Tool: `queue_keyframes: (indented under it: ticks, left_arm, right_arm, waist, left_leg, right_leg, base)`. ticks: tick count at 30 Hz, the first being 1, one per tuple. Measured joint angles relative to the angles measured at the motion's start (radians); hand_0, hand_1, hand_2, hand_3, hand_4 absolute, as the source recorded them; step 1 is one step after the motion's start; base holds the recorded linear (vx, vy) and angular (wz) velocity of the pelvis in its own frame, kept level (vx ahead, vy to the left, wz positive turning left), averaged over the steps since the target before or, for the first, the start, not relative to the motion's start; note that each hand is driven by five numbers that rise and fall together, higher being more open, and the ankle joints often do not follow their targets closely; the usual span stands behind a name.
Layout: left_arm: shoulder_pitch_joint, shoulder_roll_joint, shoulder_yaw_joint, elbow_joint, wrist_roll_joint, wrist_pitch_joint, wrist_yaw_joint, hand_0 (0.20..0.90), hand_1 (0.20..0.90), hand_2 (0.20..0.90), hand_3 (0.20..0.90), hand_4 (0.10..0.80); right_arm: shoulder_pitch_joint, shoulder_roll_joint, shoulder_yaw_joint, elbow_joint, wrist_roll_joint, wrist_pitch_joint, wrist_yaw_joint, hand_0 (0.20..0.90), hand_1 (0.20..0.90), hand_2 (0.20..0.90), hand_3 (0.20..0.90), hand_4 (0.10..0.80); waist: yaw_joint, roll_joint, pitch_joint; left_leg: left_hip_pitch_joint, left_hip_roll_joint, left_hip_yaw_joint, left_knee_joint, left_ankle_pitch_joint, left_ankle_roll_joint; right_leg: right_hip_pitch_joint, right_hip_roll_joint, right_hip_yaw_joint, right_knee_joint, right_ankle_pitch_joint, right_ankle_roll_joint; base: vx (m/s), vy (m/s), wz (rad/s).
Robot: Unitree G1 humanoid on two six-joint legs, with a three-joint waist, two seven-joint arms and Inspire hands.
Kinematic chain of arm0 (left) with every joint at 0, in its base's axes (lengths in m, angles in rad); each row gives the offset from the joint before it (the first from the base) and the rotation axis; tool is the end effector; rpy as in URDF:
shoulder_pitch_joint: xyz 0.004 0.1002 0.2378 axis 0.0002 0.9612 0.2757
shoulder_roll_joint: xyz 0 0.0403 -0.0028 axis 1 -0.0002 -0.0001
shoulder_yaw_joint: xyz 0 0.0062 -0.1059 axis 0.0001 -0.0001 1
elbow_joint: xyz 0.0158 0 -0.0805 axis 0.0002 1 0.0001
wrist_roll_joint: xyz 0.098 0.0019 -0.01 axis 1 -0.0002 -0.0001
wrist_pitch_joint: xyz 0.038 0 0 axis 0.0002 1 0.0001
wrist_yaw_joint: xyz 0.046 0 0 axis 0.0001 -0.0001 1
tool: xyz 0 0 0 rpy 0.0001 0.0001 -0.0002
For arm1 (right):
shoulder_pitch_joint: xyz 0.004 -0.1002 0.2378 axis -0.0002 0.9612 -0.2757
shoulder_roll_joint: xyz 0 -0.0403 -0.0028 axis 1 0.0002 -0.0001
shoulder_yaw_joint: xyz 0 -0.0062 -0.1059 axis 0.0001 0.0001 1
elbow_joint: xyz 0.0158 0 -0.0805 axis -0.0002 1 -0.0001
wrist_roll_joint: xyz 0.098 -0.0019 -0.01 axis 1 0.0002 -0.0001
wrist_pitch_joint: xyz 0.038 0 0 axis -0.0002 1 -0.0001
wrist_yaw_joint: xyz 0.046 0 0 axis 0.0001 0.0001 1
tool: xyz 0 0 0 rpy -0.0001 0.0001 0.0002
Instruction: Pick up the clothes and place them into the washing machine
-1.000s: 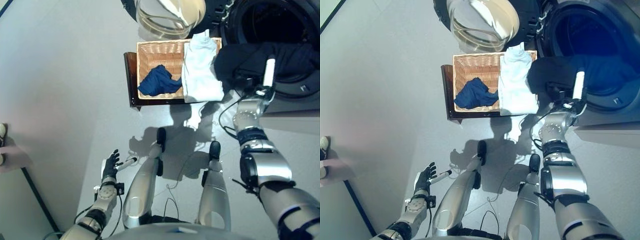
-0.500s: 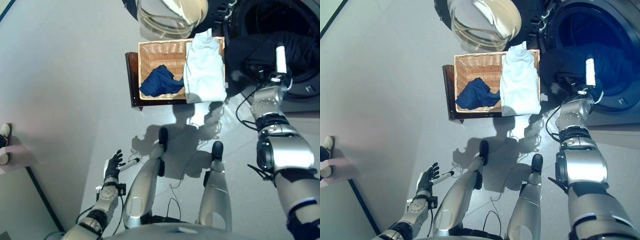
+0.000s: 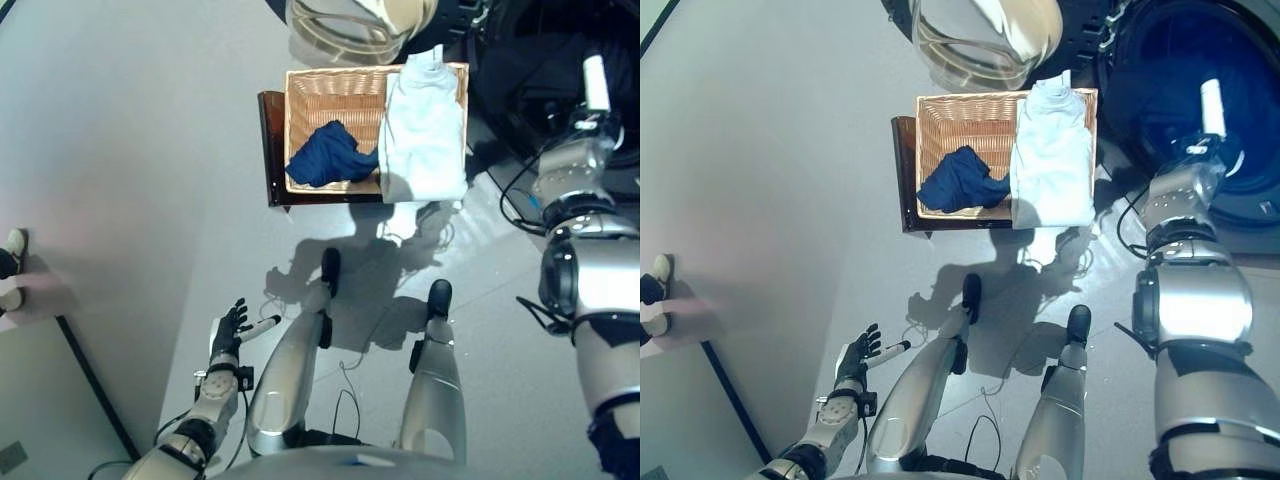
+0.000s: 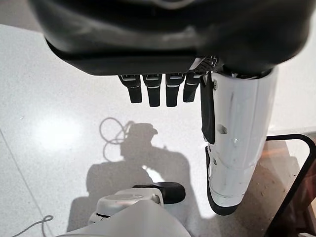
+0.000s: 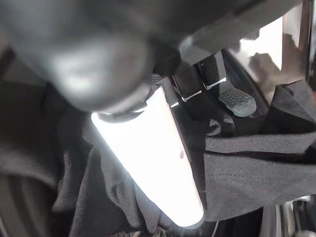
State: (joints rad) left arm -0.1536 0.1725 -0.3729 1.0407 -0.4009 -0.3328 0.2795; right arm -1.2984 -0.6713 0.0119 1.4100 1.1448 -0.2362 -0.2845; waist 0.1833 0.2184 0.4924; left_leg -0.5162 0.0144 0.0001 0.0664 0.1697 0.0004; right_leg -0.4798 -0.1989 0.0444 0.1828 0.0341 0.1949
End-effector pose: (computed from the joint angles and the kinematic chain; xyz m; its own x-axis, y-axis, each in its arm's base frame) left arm 0.1612 0.1670 -0.0844 0.8097 0.2108 -0.5477 -0.1618 0.9773 0.1370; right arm 0.3470 -0.3016 0.2384 0.7232 -0.6904 -0.0202 0.4893 0.4915 0.7204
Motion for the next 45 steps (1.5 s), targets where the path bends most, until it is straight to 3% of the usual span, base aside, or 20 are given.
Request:
queue_keyframes:
  ticks: [13,26,45]
  left_arm:
    - [0.006,0.01,-0.004,-0.062,0.0,-0.006,-0.006,0.9,0.9,0.9,0.9,0.8]
    - [0.014,0.037,-0.038,-0.176,0.0,-0.026,-0.01,0.9,0.9,0.9,0.9,0.8]
    - [0.025,0.047,-0.04,-0.342,-0.009,-0.046,-0.012,0.9,0.9,0.9,0.9,0.8]
  right_arm:
    - [-0.111,-0.11,0.066,0.068,-0.018,0.039,0.0,0.2,0.2,0.2,0.2,0.3]
    - [-0.173,-0.173,0.077,0.067,-0.018,0.039,0.002,0.2,0.2,0.2,0.2,0.3]
    - [-0.237,-0.225,-0.002,0.067,0.063,-0.009,-0.068,0.2,0.2,0.2,0.2,0.3]
  waist:
    - [0.039,0.01,-0.007]
    - [0.054,0.026,-0.018]
    - [0.055,0.031,-0.022]
  left_leg:
    - [-0.009,-0.032,-0.026,-0.016,0.008,0.0]
    - [-0.083,-0.048,-0.022,-0.013,0.021,-0.011]
    - [-0.153,-0.052,0.008,0.001,0.031,-0.024]
  right_leg:
    - [-0.062,-0.03,-0.005,0.116,-0.074,0.006]
    - [-0.23,-0.04,0.037,0.293,-0.156,-0.001]
    - [-0.372,-0.029,0.101,0.404,-0.181,-0.012]
  base:
    - [0.016,0.004,0.07]
    - [-0.004,0.002,0.03]
    - [0.007,0.002,-0.02]
